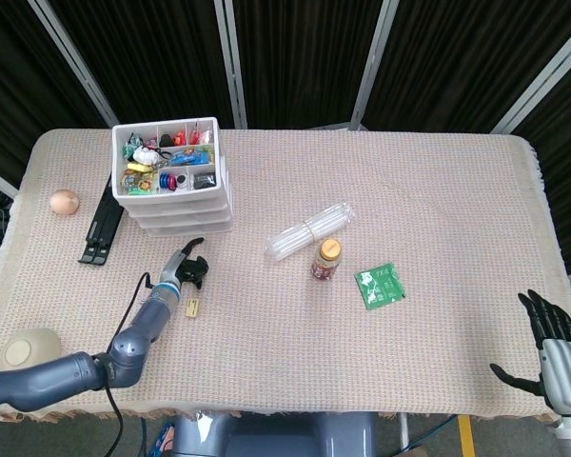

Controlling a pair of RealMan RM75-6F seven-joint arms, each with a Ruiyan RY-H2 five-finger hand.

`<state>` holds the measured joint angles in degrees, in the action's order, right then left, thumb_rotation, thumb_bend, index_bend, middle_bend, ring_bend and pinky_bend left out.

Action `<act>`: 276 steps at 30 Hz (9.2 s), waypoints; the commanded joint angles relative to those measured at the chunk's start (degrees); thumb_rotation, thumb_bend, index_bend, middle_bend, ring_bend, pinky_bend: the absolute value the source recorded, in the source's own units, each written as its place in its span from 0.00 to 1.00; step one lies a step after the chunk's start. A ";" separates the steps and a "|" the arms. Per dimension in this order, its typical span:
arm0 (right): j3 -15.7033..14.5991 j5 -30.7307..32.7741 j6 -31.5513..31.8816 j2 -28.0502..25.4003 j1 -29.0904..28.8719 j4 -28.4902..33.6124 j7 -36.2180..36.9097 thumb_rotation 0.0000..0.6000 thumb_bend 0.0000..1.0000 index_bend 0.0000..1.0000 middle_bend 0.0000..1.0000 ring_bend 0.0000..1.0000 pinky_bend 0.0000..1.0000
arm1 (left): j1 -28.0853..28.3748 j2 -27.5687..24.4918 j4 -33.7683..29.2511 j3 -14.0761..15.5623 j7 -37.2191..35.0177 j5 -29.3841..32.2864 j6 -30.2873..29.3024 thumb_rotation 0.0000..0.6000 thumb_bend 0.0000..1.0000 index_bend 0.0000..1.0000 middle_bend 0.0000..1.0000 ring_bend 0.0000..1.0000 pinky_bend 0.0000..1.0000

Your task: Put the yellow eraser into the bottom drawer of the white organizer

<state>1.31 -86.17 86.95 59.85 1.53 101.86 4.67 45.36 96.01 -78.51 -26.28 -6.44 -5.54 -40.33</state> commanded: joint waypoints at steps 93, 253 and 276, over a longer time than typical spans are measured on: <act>-0.07 -0.19 -0.25 0.16 -0.02 0.73 -0.74 1.00 0.04 0.01 0.00 0.00 0.00 | -5.43 -14.42 -21.94 13.44 31.33 -21.42 -18.71 1.00 0.84 0.12 0.94 0.89 0.73; -0.34 -0.87 0.07 0.01 0.12 0.82 -0.60 1.00 0.04 0.01 0.00 0.00 0.00 | -6.52 -4.22 -24.95 25.59 58.49 -50.02 -32.32 1.00 0.50 0.52 1.00 0.98 0.82; -0.31 -0.84 0.04 0.07 0.09 0.57 -0.72 1.00 0.04 0.01 0.00 0.00 0.00 | -0.30 -2.28 -6.25 16.60 54.66 -45.95 -24.18 1.00 0.38 0.28 1.00 0.97 0.81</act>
<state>1.00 -87.01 86.99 59.92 1.62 102.43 3.96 44.25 92.79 -86.59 -8.99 48.88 -52.22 -65.70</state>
